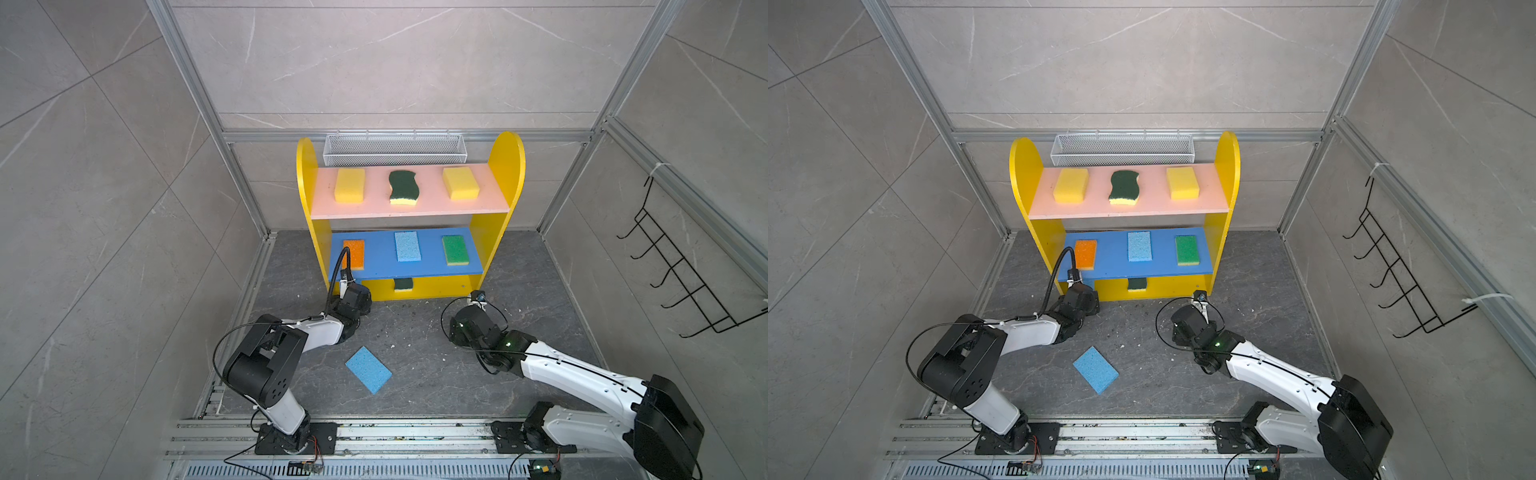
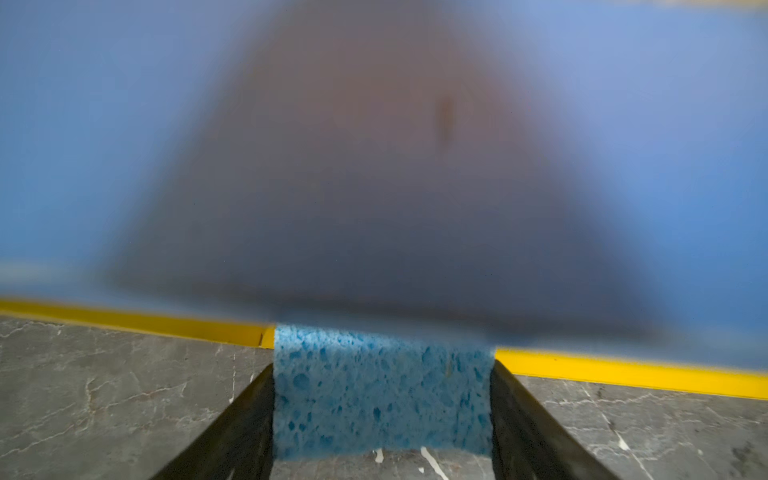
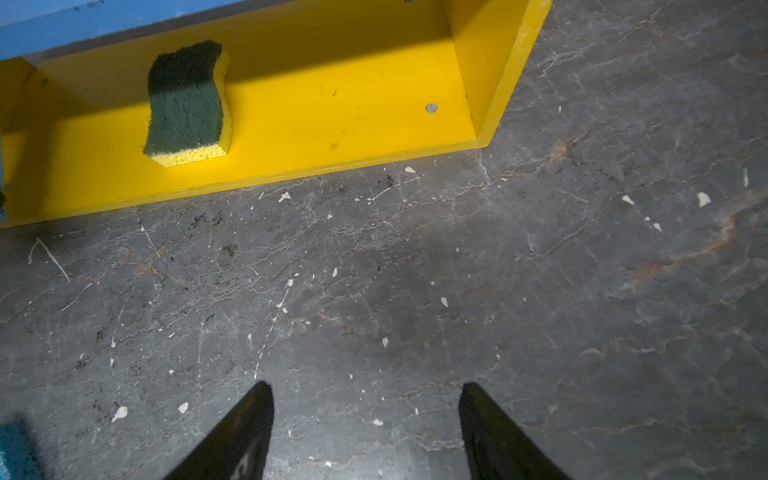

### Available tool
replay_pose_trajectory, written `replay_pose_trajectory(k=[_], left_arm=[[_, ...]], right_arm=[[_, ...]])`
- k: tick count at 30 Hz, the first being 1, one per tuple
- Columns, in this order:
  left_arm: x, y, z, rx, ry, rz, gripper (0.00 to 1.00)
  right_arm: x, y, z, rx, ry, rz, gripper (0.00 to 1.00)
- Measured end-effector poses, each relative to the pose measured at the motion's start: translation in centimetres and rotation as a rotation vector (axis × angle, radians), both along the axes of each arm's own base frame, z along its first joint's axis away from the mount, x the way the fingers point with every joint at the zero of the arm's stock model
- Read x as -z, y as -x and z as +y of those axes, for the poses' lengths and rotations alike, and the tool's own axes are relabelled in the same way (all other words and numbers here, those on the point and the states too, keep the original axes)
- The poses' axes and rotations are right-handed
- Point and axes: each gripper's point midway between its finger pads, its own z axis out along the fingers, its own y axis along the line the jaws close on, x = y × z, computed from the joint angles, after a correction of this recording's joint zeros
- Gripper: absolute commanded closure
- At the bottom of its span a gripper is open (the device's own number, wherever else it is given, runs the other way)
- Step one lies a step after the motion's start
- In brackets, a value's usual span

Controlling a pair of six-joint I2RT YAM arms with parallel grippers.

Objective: Place and organize the cleaning sponges onto the shelf
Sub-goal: 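Set the light-blue sponge on edge against the shelf base and open the left gripper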

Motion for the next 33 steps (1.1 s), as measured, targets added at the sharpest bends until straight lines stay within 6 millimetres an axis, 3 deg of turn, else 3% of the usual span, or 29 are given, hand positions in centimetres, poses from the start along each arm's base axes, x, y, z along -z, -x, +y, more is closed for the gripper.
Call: replay_pose_trajectory(k=[17, 24, 33], left_arm=[[-0.5, -2.1, -0.5, -0.021, 0.006, -0.035, 0.22], [-0.4, -2.2, 0.0, -0.042, -0.017, -0.028, 0.14], [-0.5, -2.0, 0.1, -0.044, -0.023, -0.02, 0.15]], right_arm=[[0.3, 0.0, 0.1, -0.002, -0.002, 0.009, 0.27], [0.3, 0.0, 0.1, -0.002, -0.001, 0.01, 0.27], [0.3, 0.0, 0.1, -0.002, -0.001, 0.01, 0.27]])
